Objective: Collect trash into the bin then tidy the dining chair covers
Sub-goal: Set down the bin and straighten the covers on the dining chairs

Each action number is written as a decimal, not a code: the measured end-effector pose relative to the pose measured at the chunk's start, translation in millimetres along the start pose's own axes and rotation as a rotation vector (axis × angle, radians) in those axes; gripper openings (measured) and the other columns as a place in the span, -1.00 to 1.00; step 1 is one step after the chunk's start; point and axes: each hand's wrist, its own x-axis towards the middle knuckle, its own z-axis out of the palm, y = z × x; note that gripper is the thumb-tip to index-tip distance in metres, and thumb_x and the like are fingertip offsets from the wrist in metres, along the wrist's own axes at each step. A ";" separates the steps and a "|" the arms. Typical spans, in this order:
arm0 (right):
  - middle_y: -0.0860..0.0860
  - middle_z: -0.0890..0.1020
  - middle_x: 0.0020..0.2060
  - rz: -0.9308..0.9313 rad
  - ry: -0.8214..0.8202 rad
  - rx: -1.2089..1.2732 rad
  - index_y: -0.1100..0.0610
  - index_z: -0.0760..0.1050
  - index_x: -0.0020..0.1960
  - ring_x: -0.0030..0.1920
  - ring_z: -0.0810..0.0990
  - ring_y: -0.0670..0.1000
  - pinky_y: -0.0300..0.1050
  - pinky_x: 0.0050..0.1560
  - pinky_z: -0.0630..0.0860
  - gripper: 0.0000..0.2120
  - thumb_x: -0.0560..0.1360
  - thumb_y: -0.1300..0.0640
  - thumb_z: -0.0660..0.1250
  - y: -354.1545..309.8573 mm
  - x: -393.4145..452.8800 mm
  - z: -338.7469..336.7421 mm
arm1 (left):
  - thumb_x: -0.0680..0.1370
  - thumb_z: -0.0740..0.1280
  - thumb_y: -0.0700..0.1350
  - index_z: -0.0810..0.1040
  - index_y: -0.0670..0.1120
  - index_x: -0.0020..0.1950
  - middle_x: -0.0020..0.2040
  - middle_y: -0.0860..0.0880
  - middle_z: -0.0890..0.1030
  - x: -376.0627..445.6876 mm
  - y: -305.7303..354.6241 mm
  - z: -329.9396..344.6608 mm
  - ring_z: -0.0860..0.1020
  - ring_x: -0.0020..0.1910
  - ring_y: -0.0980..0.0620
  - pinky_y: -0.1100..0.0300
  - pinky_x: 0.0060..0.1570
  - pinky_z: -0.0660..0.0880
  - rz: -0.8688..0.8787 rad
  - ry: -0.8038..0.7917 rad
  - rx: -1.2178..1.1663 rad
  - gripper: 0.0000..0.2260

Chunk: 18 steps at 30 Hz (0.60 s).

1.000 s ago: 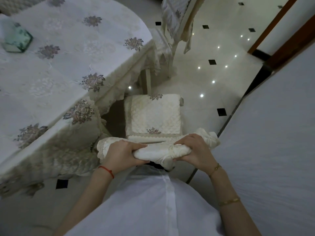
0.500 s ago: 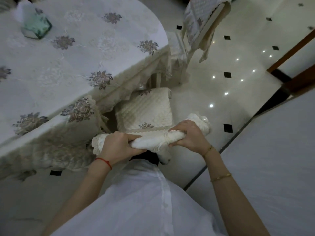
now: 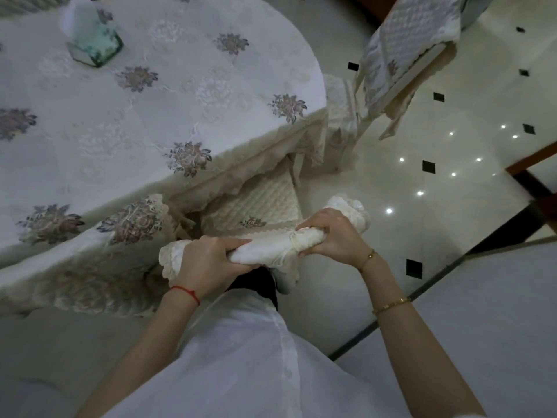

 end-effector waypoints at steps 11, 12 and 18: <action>-0.09 0.68 -0.13 -0.061 -0.106 -0.035 0.01 0.66 0.00 -0.07 0.57 -0.04 -0.05 0.07 0.45 -0.49 0.12 -0.20 0.58 57.7 110.9 -51.0 | 0.26 0.22 0.44 0.70 0.16 0.00 -0.38 0.08 0.66 101.2 13.8 6.3 0.55 -0.42 0.17 0.33 -0.49 0.28 -0.110 0.091 -0.032 -0.47; -0.09 0.69 -0.13 -0.076 -0.104 -0.031 0.01 0.66 -0.01 -0.07 0.57 -0.04 -0.04 0.07 0.45 -0.50 0.12 -0.18 0.59 62.2 120.1 -53.4 | 0.27 0.22 0.44 0.70 0.16 -0.01 -0.38 0.08 0.66 109.2 13.5 6.7 0.56 -0.41 0.16 0.31 -0.50 0.29 -0.120 0.092 -0.021 -0.48; -0.10 0.69 -0.11 -0.121 -0.160 0.000 -0.03 0.65 0.01 -0.03 0.60 -0.03 0.06 0.06 0.47 -0.50 0.15 -0.24 0.57 86.2 168.3 -65.6 | 0.25 0.27 0.43 0.65 0.20 0.10 -0.23 0.05 0.71 148.6 4.6 13.9 0.65 -0.24 0.04 0.07 -0.34 0.54 -0.208 0.088 0.054 -0.46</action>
